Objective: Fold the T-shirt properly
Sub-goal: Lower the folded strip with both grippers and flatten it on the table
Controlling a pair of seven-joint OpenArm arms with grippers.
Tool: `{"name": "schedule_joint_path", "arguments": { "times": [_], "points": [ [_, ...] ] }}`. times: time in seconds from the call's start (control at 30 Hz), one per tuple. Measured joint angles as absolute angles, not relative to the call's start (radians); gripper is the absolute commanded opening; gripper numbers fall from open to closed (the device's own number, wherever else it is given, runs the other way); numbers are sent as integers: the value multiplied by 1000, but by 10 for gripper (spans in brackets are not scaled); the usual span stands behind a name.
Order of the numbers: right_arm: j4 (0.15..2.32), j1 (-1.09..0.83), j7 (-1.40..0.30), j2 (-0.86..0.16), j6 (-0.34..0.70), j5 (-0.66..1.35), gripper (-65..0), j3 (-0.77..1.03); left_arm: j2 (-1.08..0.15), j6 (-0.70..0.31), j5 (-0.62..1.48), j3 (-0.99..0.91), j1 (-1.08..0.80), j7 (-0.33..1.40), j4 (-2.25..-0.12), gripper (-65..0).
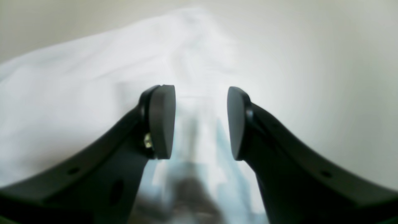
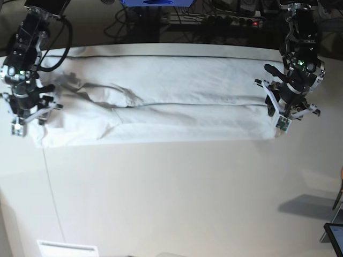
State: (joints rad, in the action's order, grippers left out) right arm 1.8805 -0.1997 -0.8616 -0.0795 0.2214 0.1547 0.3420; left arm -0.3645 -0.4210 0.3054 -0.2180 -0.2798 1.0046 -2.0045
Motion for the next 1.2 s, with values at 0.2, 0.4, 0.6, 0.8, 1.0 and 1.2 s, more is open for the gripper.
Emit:
{"name": "schedule_joint_path", "arguments": {
  "times": [0.2,0.4,0.6,0.8,1.0,1.2],
  "points": [
    [1881,-291,-667,-84,347,148,-501,287,-287,-416,591,-451,-300,993,-2004,-650],
    [1884,-360,-478,-82,419,148,-627,287,-169,-419,609,-476,-388,823,-1988,-650],
    [1747,-340,-449,-48,409,144,-628,295,-115,-418,283,-283,-415,573,-1863,-650],
    [1627,-309,-393,-47,419,163,-628,295,-73,-426,134,-250,-374,363,-1655,-650],
    [1536,-278,-296,-53,429,183,-628,295,-86,-424,129,-253,-268,315,-1534,-650],
    [1464,-221,-272,-80,454,197,-628,294,-89,-427,113,-248,-208,363,-1520,-650]
  ]
}}
